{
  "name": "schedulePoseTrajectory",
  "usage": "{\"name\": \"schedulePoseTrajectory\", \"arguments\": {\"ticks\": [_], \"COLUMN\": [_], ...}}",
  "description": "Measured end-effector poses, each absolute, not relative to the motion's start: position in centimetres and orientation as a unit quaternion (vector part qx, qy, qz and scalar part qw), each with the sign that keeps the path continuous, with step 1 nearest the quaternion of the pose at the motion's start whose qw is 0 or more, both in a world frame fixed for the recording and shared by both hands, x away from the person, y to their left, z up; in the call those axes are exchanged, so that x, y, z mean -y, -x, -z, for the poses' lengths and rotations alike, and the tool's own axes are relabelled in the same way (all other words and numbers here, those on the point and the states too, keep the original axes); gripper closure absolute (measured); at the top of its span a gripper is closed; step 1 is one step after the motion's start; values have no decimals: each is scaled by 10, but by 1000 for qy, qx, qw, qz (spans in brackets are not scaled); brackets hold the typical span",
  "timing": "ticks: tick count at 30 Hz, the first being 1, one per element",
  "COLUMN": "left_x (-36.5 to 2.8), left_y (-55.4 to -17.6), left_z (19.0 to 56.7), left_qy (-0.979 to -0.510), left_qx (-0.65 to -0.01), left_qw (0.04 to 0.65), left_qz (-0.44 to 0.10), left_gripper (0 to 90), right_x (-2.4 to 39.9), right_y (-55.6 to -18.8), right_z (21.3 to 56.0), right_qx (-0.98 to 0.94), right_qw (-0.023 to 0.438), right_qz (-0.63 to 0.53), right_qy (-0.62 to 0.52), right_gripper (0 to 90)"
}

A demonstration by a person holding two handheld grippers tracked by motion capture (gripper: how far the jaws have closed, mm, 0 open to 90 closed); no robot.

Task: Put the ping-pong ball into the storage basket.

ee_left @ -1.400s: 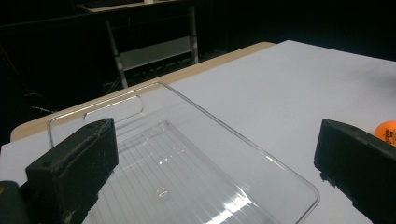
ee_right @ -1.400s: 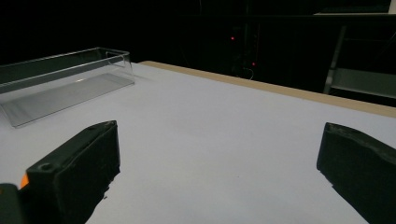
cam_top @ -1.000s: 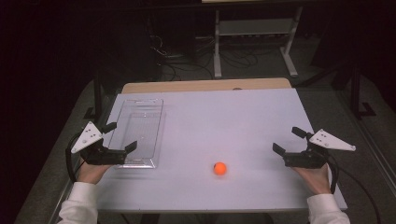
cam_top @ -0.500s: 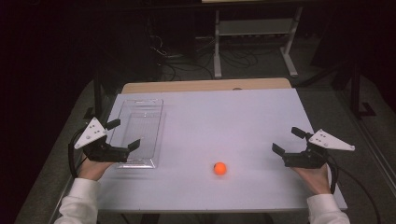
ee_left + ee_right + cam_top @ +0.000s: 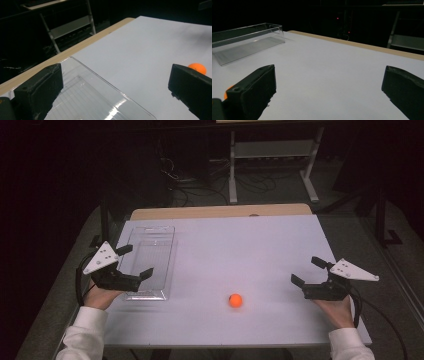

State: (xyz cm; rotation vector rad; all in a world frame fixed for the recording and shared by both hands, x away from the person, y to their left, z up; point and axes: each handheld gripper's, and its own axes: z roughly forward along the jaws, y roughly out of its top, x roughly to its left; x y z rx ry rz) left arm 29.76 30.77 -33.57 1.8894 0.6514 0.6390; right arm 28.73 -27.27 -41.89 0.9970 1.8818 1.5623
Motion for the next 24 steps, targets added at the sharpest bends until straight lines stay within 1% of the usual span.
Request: {"name": "schedulePoseTrajectory", "arguments": {"ticks": [12,24], "left_x": [-294,-279], "left_y": [-304,-310], "left_z": [323,321], "left_qy": [-795,-812], "left_qx": [-248,-229], "left_qw": [490,479], "left_qz": [-259,-243], "left_gripper": [0,0], "right_x": [272,271], "right_y": [-287,-287], "right_z": [419,419], "right_qx": [-691,-693], "right_qw": [247,246], "right_qz": [-572,-571], "right_qy": [-365,-365], "right_gripper": [0,0]}}
